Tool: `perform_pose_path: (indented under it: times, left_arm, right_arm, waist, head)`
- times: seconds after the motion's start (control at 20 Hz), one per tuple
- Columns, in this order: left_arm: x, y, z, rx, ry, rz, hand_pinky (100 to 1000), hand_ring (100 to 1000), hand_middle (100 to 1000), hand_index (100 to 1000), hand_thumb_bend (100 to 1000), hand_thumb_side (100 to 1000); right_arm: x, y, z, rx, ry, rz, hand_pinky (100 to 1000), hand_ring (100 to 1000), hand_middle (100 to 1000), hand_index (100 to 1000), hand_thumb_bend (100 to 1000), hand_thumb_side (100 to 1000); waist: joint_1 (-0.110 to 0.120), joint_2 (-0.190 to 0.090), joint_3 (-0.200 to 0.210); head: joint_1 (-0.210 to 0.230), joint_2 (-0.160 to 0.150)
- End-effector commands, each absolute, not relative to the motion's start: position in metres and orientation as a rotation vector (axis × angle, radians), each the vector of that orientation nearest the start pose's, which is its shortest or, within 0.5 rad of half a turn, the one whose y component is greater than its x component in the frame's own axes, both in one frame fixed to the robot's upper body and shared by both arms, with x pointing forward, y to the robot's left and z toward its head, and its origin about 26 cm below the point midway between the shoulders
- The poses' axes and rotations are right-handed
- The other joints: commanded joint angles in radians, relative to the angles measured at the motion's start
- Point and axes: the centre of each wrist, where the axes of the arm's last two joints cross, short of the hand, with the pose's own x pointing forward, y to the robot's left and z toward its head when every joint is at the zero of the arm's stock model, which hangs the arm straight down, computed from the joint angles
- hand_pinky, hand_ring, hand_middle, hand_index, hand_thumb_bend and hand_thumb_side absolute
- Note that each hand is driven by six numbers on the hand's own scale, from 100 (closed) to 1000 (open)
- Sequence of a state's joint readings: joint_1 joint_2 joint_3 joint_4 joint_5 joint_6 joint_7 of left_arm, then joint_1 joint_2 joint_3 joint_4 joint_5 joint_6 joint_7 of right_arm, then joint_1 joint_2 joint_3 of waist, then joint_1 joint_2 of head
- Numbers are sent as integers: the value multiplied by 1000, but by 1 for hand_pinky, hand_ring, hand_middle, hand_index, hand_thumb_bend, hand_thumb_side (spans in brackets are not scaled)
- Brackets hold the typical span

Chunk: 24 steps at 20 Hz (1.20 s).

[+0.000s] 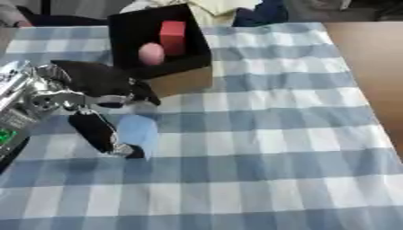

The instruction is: Pick up objects on the table and place them in the box.

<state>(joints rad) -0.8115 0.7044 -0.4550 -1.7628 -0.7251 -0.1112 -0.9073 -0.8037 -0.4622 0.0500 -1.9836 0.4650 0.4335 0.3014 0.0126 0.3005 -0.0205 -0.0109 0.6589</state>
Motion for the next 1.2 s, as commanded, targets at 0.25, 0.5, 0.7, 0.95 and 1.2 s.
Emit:
perform_pose_path:
  times: [0.25,0.5,0.7,0.95,1.2]
  left_arm:
    - [351,203,294,-1205,1668,2956,822,905,887,980,531,695]
    - [367,211,278,-1256,1524,3032,866,924,898,996,561,665]
    - [379,216,268,-1286,1418,3073,871,926,898,996,584,671]
    - [389,219,259,-1315,1337,3107,875,925,895,993,603,667]
    - [396,222,252,-1359,1270,3134,873,923,889,988,611,668]
  right_arm:
    - [300,-216,357,-739,-2180,820,912,869,801,947,100,1000]
    - [300,-215,358,-737,-2184,820,912,869,797,945,100,1000]
    - [300,-214,358,-733,-2186,819,912,868,793,941,100,1000]
    - [300,-214,359,-729,-2189,816,912,868,792,941,100,1000]
    - [300,-214,358,-725,-2192,808,911,868,789,938,100,1000]
  waist:
    - [1,-20,-2]
    - [0,-16,-8]
    - [-1,-13,-12]
    - [-2,-11,-13]
    - [-3,-11,-15]
  head:
    - [-1,4]
    - [3,1]
    - [6,-3]
    - [9,-7]
    - [8,-10]
